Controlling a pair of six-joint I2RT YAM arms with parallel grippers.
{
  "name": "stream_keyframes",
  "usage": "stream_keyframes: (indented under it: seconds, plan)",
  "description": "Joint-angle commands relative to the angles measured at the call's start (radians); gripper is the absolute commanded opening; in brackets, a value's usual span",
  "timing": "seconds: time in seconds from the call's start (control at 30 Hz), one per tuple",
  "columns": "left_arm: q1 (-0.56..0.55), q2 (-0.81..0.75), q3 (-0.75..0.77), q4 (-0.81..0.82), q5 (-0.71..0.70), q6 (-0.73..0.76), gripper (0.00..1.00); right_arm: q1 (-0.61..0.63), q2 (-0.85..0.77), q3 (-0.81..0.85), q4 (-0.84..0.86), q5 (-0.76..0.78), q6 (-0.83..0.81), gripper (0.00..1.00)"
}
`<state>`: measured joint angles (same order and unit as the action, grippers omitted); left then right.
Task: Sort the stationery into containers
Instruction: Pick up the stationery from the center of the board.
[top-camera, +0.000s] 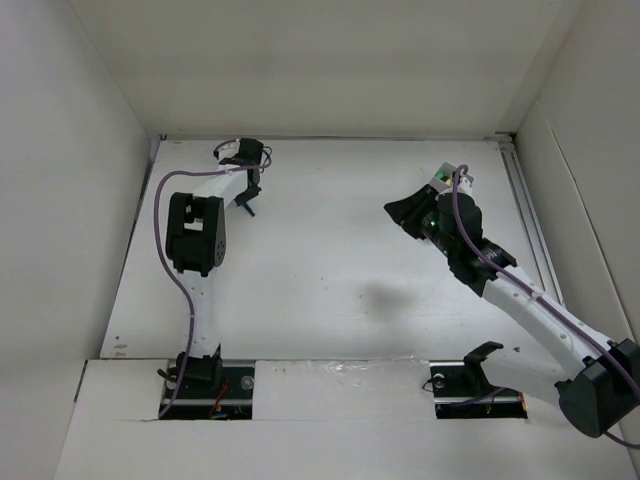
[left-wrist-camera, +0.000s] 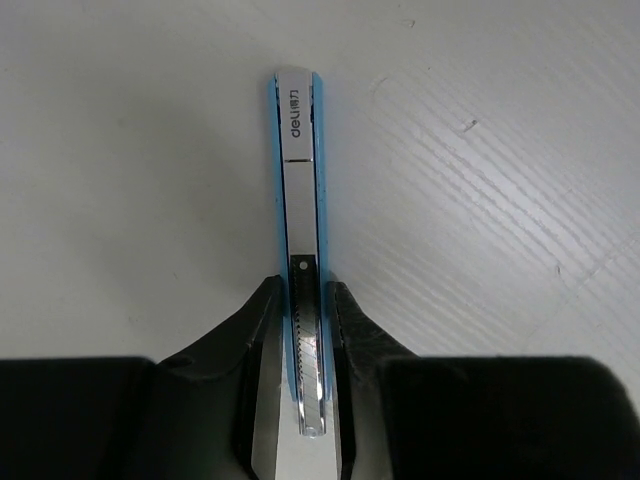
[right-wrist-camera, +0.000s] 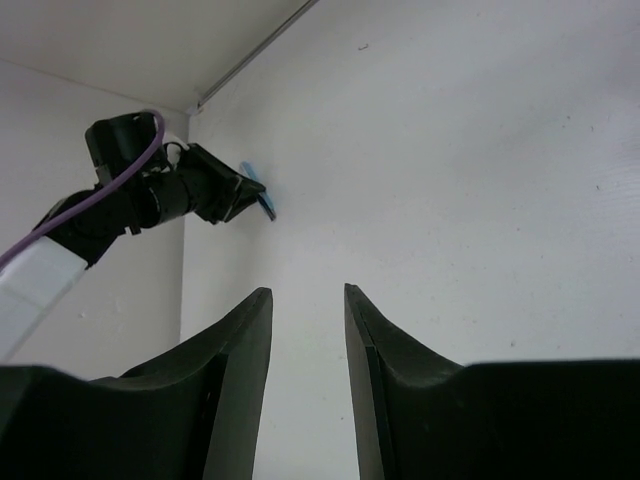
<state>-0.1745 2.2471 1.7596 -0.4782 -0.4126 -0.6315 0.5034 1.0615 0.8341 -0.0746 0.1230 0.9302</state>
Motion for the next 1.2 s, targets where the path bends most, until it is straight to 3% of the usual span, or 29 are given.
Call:
stream_keyframes:
  seconds: [0.0,0.23,0.37,0.5,0.87,1.03,1.17]
  plan:
    - [0.0,-0.091,-0.126,0.005,-0.005,-0.01,0.0,-0.006,-0.021,-0.012,0.049,0.007,-0.014,0.41]
    - [-0.094,-0.332,-0.38,0.179,0.029,-0.037,0.0,-0.016,-0.003,-0.012,0.058,-0.031,-0.005,0.62]
    - [-0.235,-0.414,-0.465,0.239,0.029,-0.037,0.0,-0.016,0.009,-0.012,0.058,-0.04,-0.005,0.68]
    - [-0.296,-0.486,-0.537,0.295,0.096,-0.027,0.0,-0.026,0.041,-0.012,0.067,-0.037,-0.005,0.73]
    - [-0.306,-0.771,-0.942,0.725,0.478,0.045,0.0,-0.054,0.124,-0.003,0.099,-0.046,0.015,0.76]
    - [-0.315,-0.782,-1.022,0.906,0.652,0.078,0.0,-0.051,0.235,0.042,0.134,-0.207,0.044,0.77]
    - [-0.315,-0.782,-1.04,0.966,0.711,0.116,0.0,0.003,0.32,0.074,0.18,-0.206,0.07,0.8]
